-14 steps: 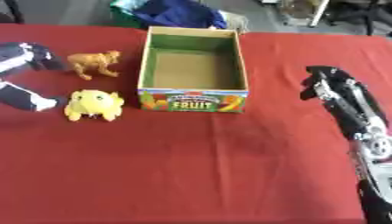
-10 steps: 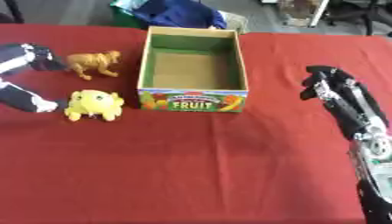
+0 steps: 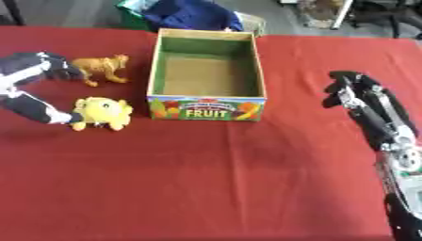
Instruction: Pick up objects on the table and place them in the box.
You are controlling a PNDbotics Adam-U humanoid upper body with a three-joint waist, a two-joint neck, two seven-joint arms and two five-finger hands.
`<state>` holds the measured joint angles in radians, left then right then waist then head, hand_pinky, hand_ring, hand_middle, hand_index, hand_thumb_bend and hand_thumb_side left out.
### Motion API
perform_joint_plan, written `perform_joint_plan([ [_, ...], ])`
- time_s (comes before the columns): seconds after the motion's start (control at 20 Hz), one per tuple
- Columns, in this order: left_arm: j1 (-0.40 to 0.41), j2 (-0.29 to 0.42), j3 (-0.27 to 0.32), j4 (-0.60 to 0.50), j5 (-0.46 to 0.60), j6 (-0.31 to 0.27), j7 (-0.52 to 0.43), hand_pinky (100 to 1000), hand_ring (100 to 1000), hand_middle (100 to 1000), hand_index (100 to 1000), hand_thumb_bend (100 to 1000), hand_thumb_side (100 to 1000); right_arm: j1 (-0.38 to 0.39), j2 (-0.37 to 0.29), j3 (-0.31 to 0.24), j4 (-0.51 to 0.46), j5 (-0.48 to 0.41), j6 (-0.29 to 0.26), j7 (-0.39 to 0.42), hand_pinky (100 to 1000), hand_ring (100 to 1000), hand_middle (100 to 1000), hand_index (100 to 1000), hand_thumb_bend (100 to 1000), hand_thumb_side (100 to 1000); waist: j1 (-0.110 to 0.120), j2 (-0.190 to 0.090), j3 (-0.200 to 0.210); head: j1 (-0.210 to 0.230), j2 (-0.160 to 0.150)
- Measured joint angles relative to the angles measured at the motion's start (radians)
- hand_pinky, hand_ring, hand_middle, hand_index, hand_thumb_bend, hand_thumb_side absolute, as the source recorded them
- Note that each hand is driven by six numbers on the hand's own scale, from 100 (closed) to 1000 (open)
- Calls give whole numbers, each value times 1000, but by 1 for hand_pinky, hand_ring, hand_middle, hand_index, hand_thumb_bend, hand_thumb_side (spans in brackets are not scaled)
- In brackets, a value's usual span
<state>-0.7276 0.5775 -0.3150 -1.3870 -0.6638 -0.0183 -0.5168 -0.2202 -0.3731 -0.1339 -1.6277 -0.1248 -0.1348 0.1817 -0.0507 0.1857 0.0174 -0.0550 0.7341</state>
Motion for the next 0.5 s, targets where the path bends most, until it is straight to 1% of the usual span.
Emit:
perform_joint_plan([
  [0.25,-29,-38,-21,81,-49,-15,26,724,719,716,821,569,270,0,0,5,1,0,1,2,566,524,547,769,100,566,0,1,-4,1,0],
  [0.5,-50,-80,-28,166,-100,-29,71,724,717,718,821,564,261,0,0,5,5,0,2,4,567,524,547,769,100,566,-1,2,-5,1,0],
])
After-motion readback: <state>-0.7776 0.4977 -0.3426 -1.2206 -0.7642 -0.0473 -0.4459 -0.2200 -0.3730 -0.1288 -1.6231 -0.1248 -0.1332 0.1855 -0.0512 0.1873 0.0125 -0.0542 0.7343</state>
